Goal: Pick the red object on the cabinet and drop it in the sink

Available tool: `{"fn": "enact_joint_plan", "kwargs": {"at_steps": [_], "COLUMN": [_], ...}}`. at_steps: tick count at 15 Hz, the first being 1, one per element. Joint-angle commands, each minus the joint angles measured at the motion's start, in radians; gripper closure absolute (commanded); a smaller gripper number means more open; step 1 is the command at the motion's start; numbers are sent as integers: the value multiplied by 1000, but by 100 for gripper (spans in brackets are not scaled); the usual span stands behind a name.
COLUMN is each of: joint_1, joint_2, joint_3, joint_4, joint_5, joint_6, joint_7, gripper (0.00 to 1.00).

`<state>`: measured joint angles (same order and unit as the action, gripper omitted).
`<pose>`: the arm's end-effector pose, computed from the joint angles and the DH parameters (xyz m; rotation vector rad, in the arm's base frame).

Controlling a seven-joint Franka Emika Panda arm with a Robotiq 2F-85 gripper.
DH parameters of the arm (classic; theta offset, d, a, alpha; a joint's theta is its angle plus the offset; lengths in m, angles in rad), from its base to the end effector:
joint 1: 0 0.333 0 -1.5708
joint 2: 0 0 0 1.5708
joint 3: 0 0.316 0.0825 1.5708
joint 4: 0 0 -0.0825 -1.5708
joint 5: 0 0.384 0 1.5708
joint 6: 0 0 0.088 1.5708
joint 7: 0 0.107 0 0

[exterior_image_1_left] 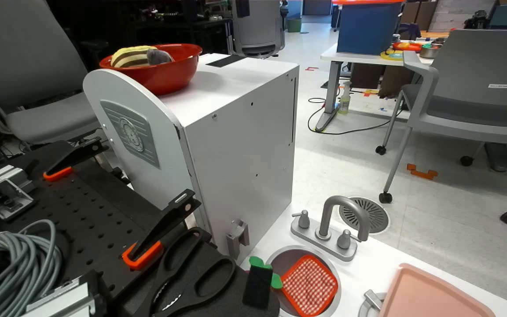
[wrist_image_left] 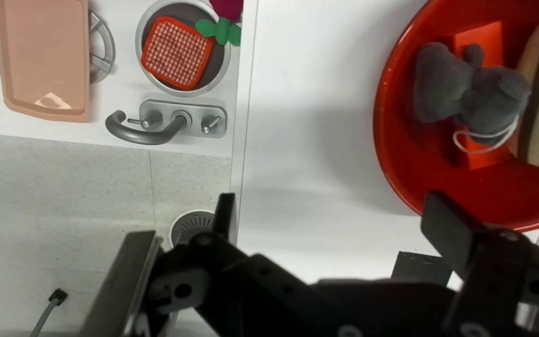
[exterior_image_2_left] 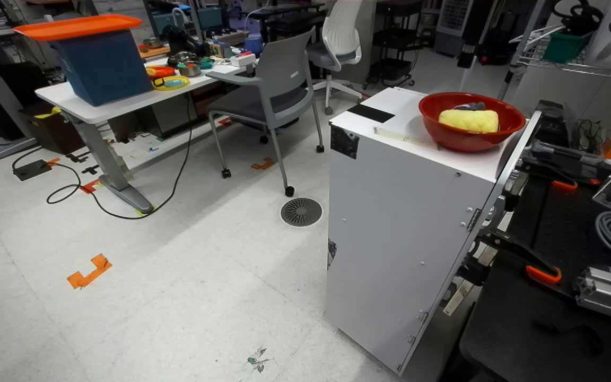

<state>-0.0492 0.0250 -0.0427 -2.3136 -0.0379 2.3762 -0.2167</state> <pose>0.5137 -0.0477 0.3359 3.0990 0.2355 0.0511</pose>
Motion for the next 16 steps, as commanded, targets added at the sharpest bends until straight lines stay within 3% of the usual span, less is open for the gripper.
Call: {"fn": "enact_joint_plan", "kwargs": {"at_steps": [1, 8, 16], "joint_1": [0, 3, 6], "joint_2": [-53, -127, -194], "joint_3": [1, -2, -11], "joint_4": [-22, -54, -98], "joint_5": [61, 98, 159], "joint_6": [-50, -161, -196], "joint_7": [-21, 77, 100], "gripper": [0, 0, 0]}}
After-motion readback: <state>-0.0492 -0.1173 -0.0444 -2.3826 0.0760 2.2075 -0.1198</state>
